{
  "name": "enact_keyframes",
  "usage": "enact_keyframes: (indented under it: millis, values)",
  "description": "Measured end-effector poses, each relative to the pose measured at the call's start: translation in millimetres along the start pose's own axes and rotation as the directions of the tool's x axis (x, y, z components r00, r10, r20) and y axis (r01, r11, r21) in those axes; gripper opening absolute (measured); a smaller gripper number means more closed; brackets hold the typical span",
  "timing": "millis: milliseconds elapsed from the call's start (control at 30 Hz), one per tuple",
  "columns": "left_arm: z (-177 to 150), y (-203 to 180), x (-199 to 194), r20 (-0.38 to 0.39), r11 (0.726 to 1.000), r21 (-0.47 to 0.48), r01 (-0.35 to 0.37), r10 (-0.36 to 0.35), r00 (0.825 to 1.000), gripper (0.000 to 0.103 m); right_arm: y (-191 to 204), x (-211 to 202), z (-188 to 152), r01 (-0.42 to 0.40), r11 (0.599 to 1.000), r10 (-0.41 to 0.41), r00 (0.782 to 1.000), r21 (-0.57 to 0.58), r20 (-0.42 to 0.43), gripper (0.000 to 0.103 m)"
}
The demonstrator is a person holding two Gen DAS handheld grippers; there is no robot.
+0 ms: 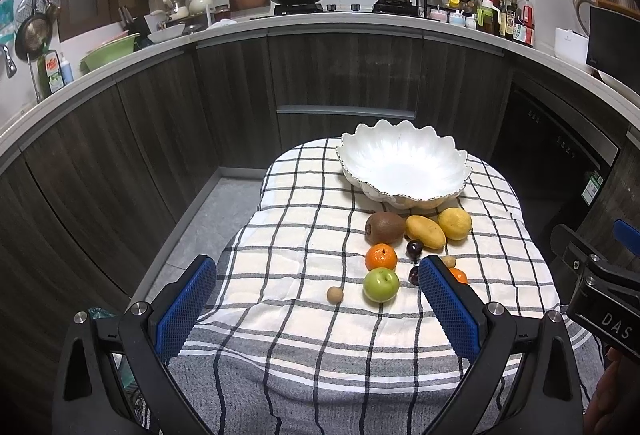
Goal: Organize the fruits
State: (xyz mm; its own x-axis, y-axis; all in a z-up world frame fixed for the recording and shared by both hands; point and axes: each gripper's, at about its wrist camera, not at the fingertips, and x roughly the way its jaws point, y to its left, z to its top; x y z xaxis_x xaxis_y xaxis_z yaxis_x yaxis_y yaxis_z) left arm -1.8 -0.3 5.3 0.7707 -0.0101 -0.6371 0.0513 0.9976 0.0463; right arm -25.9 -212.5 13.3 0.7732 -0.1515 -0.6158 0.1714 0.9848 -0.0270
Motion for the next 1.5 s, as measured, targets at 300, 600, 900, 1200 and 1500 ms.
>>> enact_keyframes:
  millis: [300, 600, 900, 1200, 1500]
  values:
    - [0, 1, 3, -0.004, 1.0, -0.002, 0.002, -0.002, 1.0, 0.103, 4, -1, 1, -0.006, 1.0, 0.006, 1.0, -0.011, 0.004, 0.103]
    - [0, 3, 4, -0.004, 1.0, -0.005, 0.002, -0.002, 1.0, 0.103, 5, 2, 0, -0.003, 1.0, 0.003, 1.0, -0.013, -0.004, 0.103]
    - [-2, 4, 9, -0.014, 1.0, -0.005, 0.015, -0.015, 1.0, 0.103, 8, 5, -3, -0.002, 1.0, 0.002, 1.0, -0.019, -0.011, 0.103]
    - [-2, 6, 12, -0.019, 1.0, -0.007, 0.018, -0.018, 1.0, 0.103, 7, 5, -2, -0.003, 1.0, 0.003, 1.0, -0.019, -0.012, 0.103]
    - [-3, 5, 12, -0.02, 1.0, -0.006, 0.017, -0.017, 1.0, 0.103, 8, 7, -3, -0.002, 1.0, 0.002, 1.0, -0.018, -0.016, 0.103]
